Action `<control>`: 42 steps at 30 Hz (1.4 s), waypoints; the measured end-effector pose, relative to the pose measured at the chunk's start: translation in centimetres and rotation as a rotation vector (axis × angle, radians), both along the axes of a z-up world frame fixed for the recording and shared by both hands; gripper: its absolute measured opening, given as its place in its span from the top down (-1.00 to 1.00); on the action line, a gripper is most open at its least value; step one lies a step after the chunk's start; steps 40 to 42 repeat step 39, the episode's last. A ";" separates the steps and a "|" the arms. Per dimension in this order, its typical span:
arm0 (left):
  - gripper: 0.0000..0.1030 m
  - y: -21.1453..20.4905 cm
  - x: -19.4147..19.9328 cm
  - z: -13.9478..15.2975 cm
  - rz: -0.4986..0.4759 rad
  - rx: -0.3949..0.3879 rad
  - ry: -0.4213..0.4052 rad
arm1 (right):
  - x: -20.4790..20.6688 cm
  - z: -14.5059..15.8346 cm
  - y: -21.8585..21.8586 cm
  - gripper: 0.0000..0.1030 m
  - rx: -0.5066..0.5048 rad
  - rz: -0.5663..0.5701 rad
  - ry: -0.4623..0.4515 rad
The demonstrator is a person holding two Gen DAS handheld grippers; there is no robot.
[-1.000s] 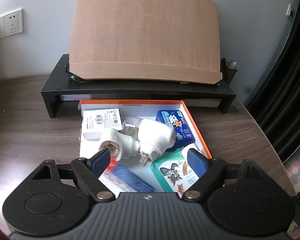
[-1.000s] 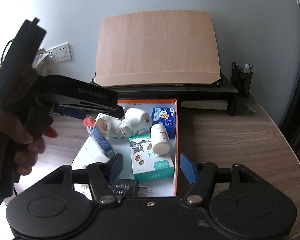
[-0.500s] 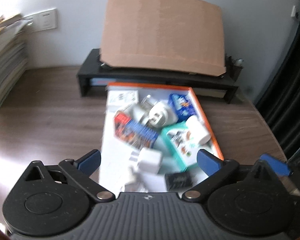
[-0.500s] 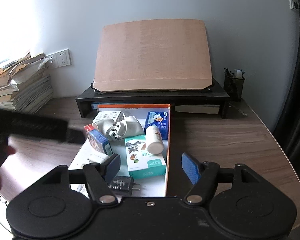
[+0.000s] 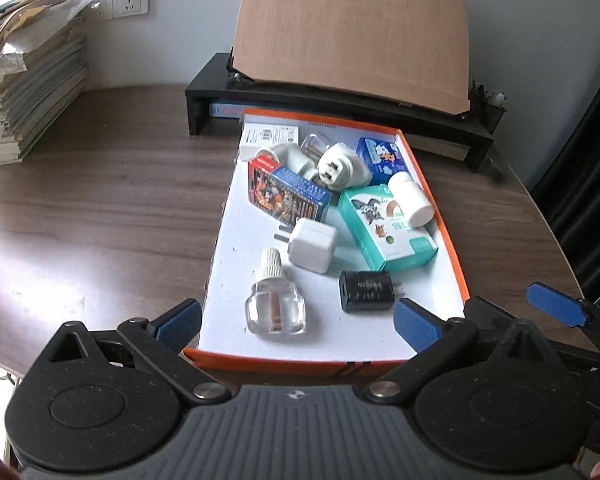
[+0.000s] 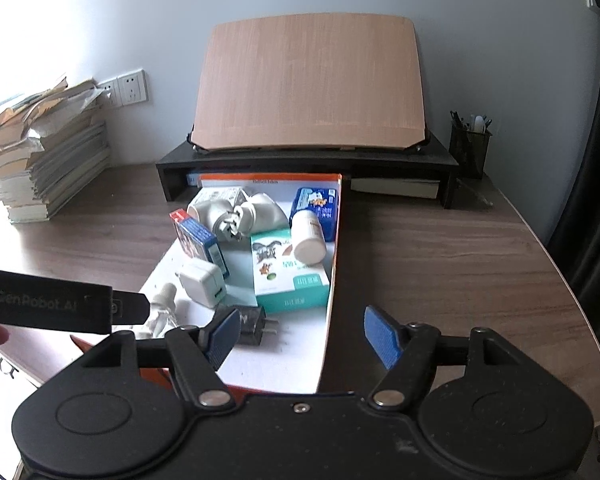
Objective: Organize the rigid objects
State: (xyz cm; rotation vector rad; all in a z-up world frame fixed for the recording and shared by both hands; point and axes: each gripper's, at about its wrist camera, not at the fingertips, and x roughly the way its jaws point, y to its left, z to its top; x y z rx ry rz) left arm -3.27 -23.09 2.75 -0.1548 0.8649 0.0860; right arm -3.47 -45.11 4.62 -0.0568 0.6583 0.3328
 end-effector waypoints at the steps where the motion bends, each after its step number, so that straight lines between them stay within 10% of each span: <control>1: -1.00 0.0 0.0 -0.1 0.001 0.001 0.005 | -0.1 -0.1 0.0 -0.60 -0.003 0.000 0.002; 42: -1.00 -0.3 -0.7 -0.7 0.017 0.063 0.030 | -0.5 -0.5 -0.1 -0.60 -0.021 0.016 0.018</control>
